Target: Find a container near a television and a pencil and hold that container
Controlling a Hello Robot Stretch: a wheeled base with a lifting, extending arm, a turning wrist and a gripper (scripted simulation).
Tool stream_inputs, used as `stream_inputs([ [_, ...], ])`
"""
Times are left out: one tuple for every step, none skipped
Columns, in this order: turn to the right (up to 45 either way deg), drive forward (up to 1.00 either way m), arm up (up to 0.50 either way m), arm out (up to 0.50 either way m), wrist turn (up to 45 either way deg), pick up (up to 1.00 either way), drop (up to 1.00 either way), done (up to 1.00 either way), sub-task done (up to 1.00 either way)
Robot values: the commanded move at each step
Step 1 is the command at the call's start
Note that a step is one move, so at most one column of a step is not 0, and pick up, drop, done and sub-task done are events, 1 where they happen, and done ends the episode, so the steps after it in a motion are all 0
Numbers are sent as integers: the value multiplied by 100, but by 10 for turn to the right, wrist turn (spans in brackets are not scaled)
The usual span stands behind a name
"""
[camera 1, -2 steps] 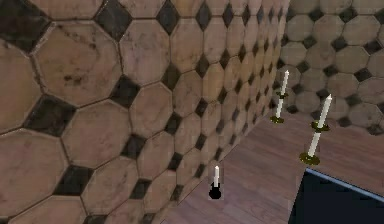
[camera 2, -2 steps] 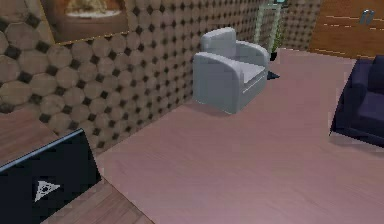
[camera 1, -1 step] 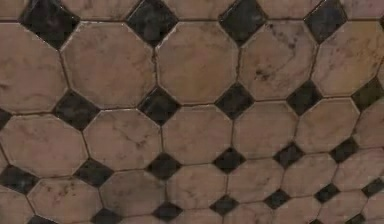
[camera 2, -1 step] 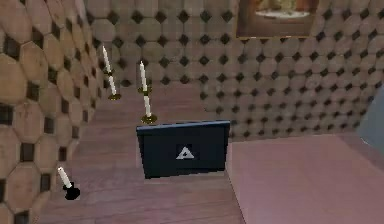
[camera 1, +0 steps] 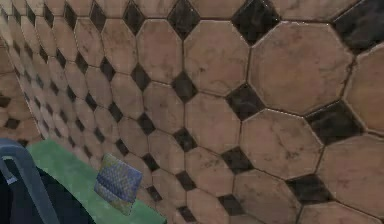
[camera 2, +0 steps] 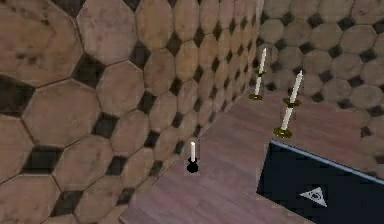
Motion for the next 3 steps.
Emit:
stream_inputs([
  [0,25,0,0,0,0,0,0,0],
  [-60,0,0,0,0,0,0,0,0],
  [0,10,0,0,0,0,0,0,0],
])
